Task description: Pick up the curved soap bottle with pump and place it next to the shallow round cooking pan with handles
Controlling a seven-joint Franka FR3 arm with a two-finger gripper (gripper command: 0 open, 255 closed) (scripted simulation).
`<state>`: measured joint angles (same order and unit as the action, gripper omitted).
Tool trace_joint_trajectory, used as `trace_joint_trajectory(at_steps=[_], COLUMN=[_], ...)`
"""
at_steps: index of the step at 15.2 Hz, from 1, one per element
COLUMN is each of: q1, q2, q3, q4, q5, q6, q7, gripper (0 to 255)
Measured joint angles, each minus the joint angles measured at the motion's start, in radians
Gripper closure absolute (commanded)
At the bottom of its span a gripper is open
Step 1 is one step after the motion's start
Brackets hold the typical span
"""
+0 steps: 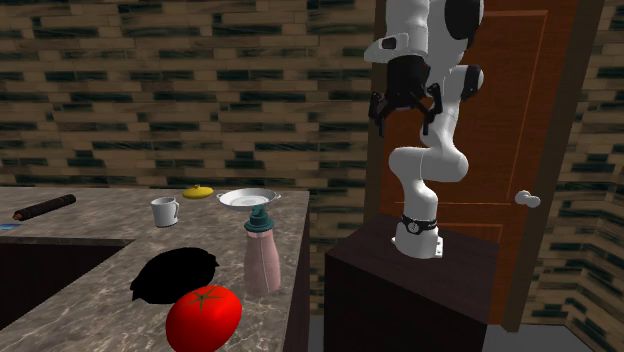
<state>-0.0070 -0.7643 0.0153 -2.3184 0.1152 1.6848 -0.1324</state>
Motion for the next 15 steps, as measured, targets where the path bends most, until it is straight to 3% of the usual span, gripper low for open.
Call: trace_joint_trajectory(at_steps=[3, 8, 15], q1=[0.0, -0.012, -0.009], q2=[0.003, 0.047, 0.2], q3=[-0.019, -0.124, -0.272], q4=[-0.026, -0.084, -0.086], q5=[-0.01, -0.062, -0.101], q6=[0.029, 0.133, 0.294], q7=[-0.036, -0.206, -0.45], gripper=[0, 0, 0])
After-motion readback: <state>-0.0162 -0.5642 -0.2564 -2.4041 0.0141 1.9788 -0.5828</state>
